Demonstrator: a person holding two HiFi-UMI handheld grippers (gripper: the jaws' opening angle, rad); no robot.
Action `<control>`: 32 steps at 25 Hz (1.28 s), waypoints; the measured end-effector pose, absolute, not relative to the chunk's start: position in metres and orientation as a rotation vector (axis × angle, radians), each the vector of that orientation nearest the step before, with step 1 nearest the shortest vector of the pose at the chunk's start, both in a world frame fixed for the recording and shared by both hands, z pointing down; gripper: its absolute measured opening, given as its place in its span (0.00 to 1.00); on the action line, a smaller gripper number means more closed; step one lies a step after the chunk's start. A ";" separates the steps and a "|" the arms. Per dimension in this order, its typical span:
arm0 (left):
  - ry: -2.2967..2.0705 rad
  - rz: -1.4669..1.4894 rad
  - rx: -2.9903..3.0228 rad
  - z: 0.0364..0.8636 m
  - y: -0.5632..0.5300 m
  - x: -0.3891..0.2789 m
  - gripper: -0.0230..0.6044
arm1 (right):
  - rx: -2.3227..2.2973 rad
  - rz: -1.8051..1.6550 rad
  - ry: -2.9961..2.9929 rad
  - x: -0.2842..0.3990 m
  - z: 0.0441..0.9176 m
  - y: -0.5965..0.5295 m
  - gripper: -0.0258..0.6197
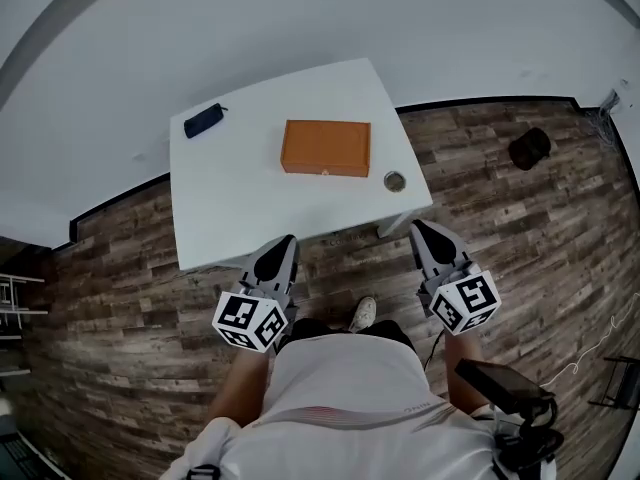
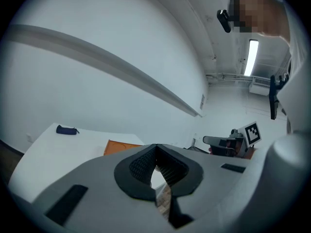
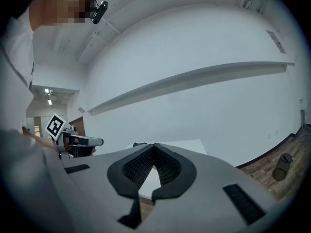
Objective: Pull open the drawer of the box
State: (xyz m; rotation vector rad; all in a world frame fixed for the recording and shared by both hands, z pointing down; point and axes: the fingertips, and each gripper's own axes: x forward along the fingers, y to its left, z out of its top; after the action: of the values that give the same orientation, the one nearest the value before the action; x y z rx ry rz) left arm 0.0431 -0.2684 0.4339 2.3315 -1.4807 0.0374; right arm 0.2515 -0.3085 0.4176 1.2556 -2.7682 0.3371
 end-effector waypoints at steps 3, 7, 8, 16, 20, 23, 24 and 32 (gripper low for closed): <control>-1.489 0.067 2.304 0.439 -0.278 0.054 0.05 | 1.208 0.346 -2.798 0.256 0.421 -0.331 0.04; -1.528 0.098 2.272 0.445 -0.295 0.049 0.05 | 1.167 0.389 -2.821 0.249 0.429 -0.350 0.04; -1.536 0.090 2.266 0.444 -0.300 0.047 0.05 | 1.161 0.392 -2.820 0.248 0.431 -0.353 0.04; -1.504 0.077 2.314 0.441 -0.333 0.026 0.05 | 1.215 0.362 -2.778 0.234 0.423 -0.366 0.04; -1.469 0.082 2.357 0.439 -0.347 0.003 0.05 | 1.264 0.336 -2.748 0.211 0.417 -0.376 0.04; -1.443 0.092 2.370 0.441 -0.359 -0.019 0.05 | 1.292 0.314 -2.737 0.186 0.411 -0.385 0.04; -1.433 0.095 2.375 0.442 -0.364 -0.024 0.05 | 1.301 0.310 -2.729 0.180 0.410 -0.389 0.04; -1.397 0.123 2.383 0.454 -0.399 -0.053 0.05 | 1.337 0.318 -2.685 0.154 0.413 -0.411 0.04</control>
State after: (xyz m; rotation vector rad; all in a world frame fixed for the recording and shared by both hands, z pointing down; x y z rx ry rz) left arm -0.0526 -0.3993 0.4539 2.3829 -1.3974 0.1232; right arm 0.1540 -0.4105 0.4130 1.3365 -2.6845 0.3185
